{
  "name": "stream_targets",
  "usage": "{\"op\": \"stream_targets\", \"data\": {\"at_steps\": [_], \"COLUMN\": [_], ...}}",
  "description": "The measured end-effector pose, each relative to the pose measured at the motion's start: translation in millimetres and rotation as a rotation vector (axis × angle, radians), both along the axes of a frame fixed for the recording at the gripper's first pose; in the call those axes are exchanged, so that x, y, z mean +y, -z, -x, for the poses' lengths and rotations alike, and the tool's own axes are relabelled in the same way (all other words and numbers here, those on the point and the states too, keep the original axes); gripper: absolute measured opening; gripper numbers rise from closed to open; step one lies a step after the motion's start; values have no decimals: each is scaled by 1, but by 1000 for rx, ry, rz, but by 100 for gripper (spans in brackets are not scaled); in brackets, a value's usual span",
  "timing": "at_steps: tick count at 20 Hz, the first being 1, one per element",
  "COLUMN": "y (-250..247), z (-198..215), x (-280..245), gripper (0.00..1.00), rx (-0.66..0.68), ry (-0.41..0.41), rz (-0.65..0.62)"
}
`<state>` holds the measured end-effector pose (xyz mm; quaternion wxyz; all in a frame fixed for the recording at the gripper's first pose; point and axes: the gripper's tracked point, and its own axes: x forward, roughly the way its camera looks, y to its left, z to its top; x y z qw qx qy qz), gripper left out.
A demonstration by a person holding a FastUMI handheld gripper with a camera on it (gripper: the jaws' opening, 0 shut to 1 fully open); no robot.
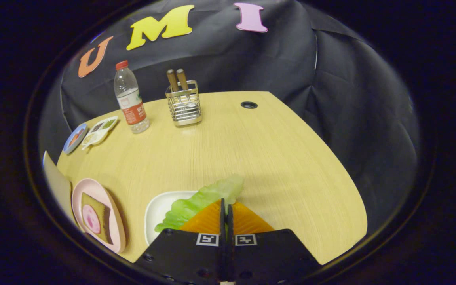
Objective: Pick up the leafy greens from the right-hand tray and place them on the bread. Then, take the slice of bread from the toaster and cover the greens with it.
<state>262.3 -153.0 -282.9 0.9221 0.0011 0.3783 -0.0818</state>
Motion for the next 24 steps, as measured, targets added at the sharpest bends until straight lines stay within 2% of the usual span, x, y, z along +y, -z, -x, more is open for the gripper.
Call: {"op": "stream_targets", "data": {"at_steps": [13,18,24], "y": [-101,-121,-132], "z": [46,67,88], "x": [35,80,165], "gripper": [0,0,0], "rx": [-202,-238,-255], "ry": [-23,-70,-190], "rz": [39,38,34]}}
